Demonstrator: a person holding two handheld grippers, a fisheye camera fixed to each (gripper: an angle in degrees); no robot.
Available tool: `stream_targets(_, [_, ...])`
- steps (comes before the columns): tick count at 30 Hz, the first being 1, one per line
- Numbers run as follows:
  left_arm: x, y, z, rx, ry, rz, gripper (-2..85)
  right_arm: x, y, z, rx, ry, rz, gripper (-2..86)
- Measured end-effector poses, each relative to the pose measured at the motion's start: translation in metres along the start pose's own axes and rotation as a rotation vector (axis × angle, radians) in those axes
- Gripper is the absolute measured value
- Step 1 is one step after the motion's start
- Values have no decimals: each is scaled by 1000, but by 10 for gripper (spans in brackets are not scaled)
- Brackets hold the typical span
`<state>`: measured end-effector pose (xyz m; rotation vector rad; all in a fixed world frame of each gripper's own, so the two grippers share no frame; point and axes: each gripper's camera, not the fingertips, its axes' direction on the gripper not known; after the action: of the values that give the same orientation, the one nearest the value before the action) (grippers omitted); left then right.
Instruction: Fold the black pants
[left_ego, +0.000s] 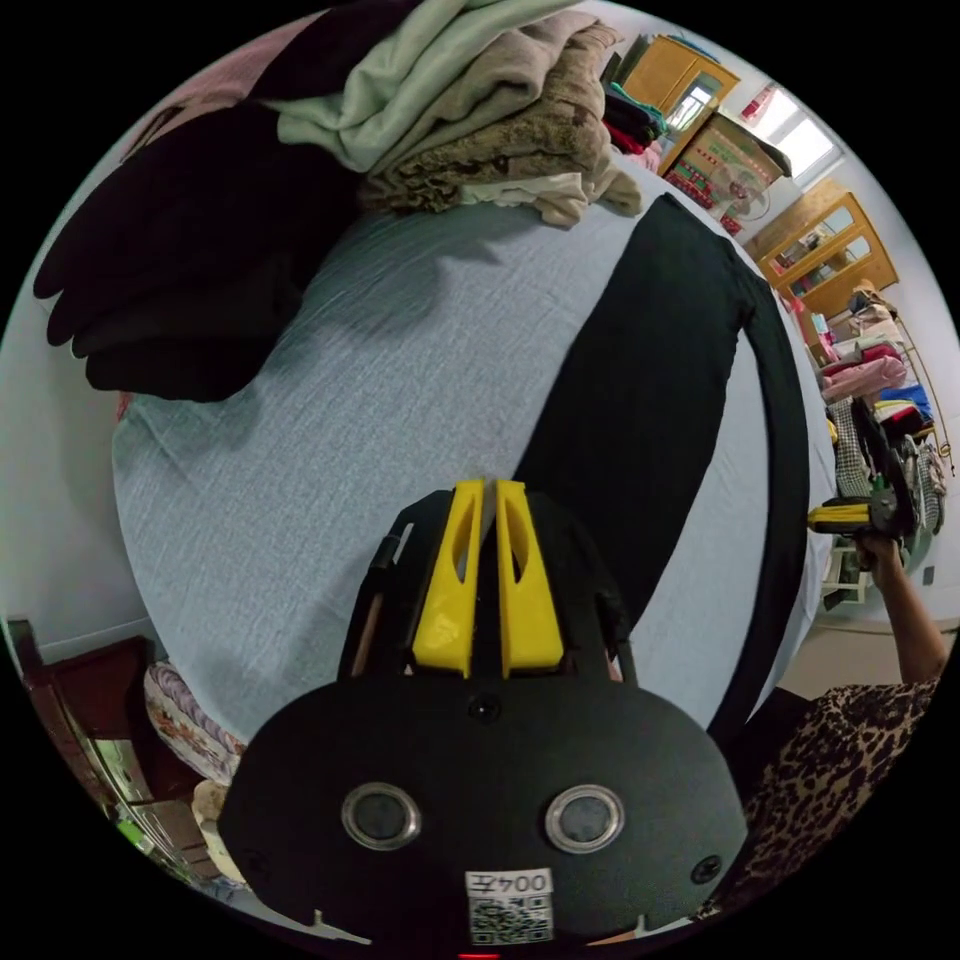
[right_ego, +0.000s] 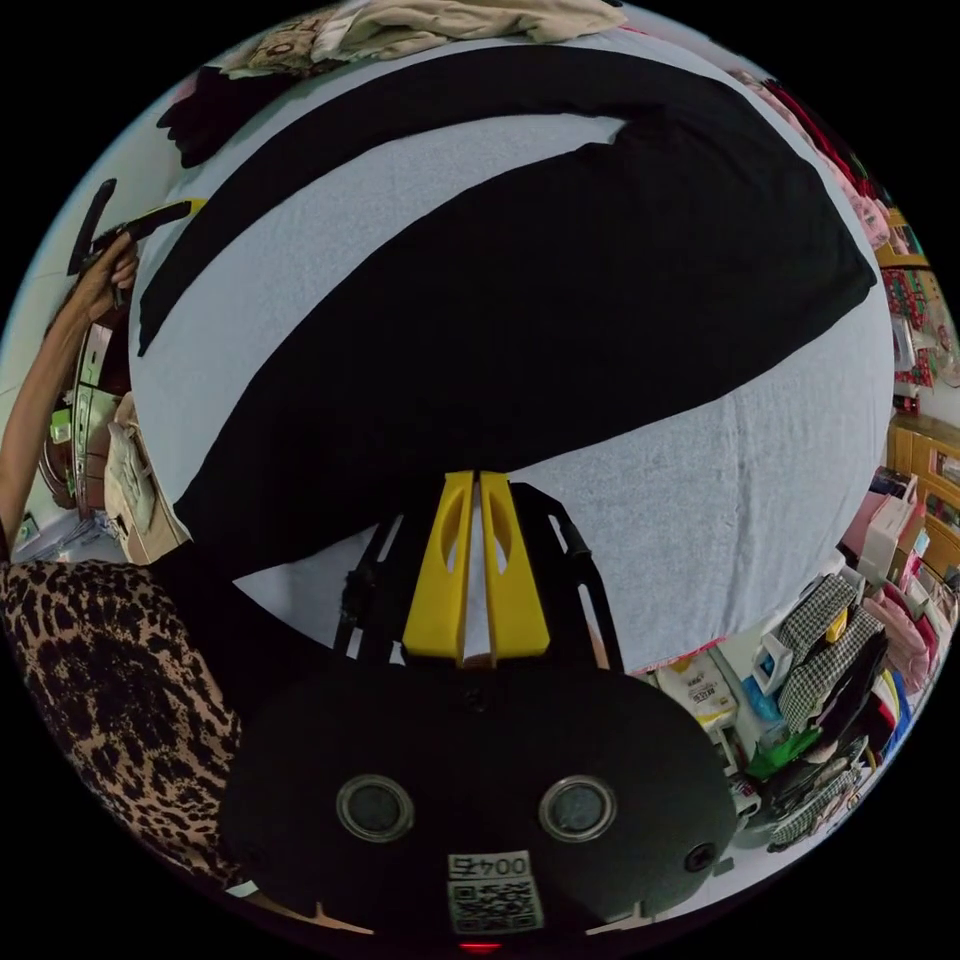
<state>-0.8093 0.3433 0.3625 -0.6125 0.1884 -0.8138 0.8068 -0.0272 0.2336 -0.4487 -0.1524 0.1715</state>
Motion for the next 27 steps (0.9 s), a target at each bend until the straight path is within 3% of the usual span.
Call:
stream_targets(3, [-17, -22, -26, -30, 22, 32, 44, 1, 0, 1, -5, 12, -6, -3])
stream_targets(8, [-75, -60, -74, -2, 343, 5, 93, 9, 4, 2, 1, -13, 18, -3])
stream_targets(14, [-132, -107, -107, -10, 593, 14, 119, 16, 6, 3, 3, -27, 24, -2])
stream_targets(20, [-168, -157, -136, -92, 694, 75, 112, 25, 8, 4, 6, -57, 46, -3])
stream_targets(27, [-199, -193, -165, -133, 688, 76, 87, 26, 7, 3, 4, -35, 43, -2])
